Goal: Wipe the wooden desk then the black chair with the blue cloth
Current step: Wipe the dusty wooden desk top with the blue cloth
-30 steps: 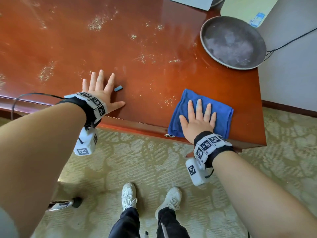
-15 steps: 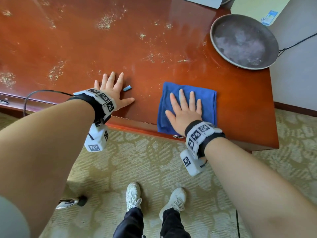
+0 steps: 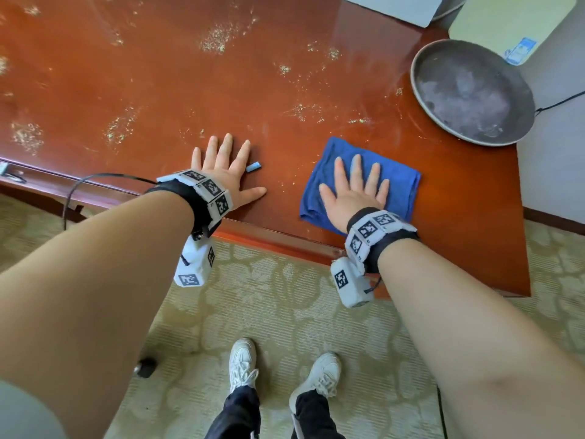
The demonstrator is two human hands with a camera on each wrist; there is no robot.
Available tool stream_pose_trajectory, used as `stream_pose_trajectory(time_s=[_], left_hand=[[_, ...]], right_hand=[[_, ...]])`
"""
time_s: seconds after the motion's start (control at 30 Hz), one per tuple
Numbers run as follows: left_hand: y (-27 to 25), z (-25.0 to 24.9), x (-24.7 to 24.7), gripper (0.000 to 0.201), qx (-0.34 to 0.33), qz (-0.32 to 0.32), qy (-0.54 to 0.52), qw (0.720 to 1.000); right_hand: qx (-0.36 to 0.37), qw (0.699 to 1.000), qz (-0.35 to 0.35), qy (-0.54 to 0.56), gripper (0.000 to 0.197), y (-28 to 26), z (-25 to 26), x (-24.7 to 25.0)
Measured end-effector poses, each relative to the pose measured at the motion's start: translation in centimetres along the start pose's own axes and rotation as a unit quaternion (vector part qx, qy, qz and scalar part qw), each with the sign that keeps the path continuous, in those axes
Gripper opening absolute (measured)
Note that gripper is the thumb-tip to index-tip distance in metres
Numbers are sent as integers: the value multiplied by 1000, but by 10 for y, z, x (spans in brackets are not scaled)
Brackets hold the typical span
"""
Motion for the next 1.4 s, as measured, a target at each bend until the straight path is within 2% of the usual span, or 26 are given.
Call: stream_pose_trajectory(time_s=[0.13,0.23,0.33,0.43,0.53,0.67,0.83,0.97,1.03,1.1,1.17,1.3,1.4], left_hand=[[-1,1,0,89,-5,3,-5,1000],[0,1,1,89,-8,3,-8,1000],[-2,3,2,91,-18,2,-15,1000],[-3,18,3,93,-29,7,-22,999],[-3,49,1,95,0,11,-20,1000],[-1,81,-6,94,23,16,20,999],[1,83,-7,93,23,16,45,999],[0,82,-6,93,22,20,47,998],[0,81,-5,93,21,22,44,999],[-1,82,-5,94,20,26,41,999],[-1,83,-5,97,13,25,41,999],[1,87,-7,120,-10,32,55,998],[3,89,-8,136,-24,42,63,997]], right_hand=[[129,991,-1,-37,60,-16,33,-14],[165,984,0,-67,59,-35,24,-23],[135,990,21,-41,58,-38,7,-20],[69,997,27,-15,58,-22,3,-11],[9,1000,15,2,58,-2,12,-2],[9,1000,14,13,59,16,38,5],[109,993,12,-37,58,19,71,1],[239,964,25,-114,59,-2,76,-10],[271,952,34,-137,58,-12,65,-15],[256,958,44,-123,57,-16,53,-15],[207,973,45,-88,56,-14,46,-11],[102,994,32,-35,56,7,61,-3],[110,993,22,-30,57,23,94,0]])
Point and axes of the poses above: each hand's wrist, its own y-axis towards the middle knuckle, its own x-axis out of the back of the hand, z = x × y, the point moved 4 cm from there along y, towards the middle knuckle, and after that the axes turned 12 degrees about x, right-handed, at the moved point
